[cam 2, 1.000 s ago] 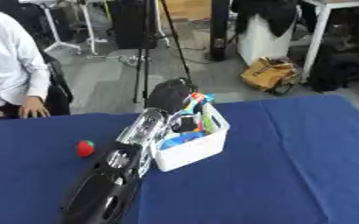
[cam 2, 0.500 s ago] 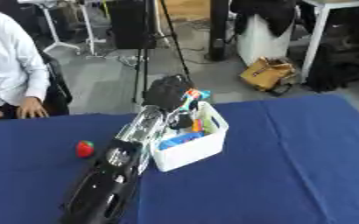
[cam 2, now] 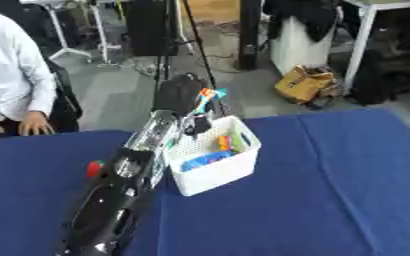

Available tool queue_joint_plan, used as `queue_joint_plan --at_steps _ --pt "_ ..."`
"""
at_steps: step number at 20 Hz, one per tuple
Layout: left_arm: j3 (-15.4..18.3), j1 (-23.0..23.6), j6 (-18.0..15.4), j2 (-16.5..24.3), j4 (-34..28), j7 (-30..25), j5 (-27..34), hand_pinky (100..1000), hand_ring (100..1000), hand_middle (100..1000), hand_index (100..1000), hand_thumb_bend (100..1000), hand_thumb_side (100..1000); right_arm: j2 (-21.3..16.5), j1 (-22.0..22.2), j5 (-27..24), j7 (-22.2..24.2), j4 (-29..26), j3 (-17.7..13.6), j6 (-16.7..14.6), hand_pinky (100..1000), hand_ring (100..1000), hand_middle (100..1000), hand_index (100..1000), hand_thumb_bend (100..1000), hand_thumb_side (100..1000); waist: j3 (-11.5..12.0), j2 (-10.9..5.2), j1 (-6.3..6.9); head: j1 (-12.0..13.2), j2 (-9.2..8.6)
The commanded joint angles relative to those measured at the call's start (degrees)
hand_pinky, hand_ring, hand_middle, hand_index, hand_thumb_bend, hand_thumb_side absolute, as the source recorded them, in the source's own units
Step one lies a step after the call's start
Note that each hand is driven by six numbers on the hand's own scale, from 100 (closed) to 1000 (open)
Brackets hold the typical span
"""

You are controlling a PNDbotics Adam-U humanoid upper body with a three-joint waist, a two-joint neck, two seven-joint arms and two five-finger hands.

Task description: Pick up objects on the table and place them in the box.

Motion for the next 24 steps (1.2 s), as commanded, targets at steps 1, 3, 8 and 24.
queue_joint_plan --at_steps 1,3,8,24 --pt "0.7 -2.0 0.6 1.5 -0.2 0.2 -0.8 111 487 553 646 100 340 -1.3 -0.5 0.1 0.1 -0.6 -0.3 -0.2 831 839 629 710 100 686 -0.2 -1.24 -0.51 0.1 -0.42" --pt "1.0 -2.0 0.7 1.6 -0.1 0.1 -0.5 106 483 549 646 100 339 -1.3 -0.5 0.1 0.1 -0.6 -0.3 -0.2 831 839 628 710 100 683 -0.1 -1.3 -0.47 0.1 -0.41" --pt "1.2 -1.2 0.2 1.2 0.1 0.4 0.7 100 473 538 646 100 337 -1.3 -0.6 0.1 0.1 -0.6 -0.4 -0.2 831 838 628 709 100 687 -0.2 -1.27 -0.59 0.1 -0.65" --pt "1.0 1.3 -1.6 -2.4 -0.6 4.5 7.0 100 465 529 648 100 345 -1.1 -1.2 -0.2 0.1 -0.6 -0.4 -0.4 830 837 626 709 100 681 -0.4 -0.92 -0.72 0.3 -1.3"
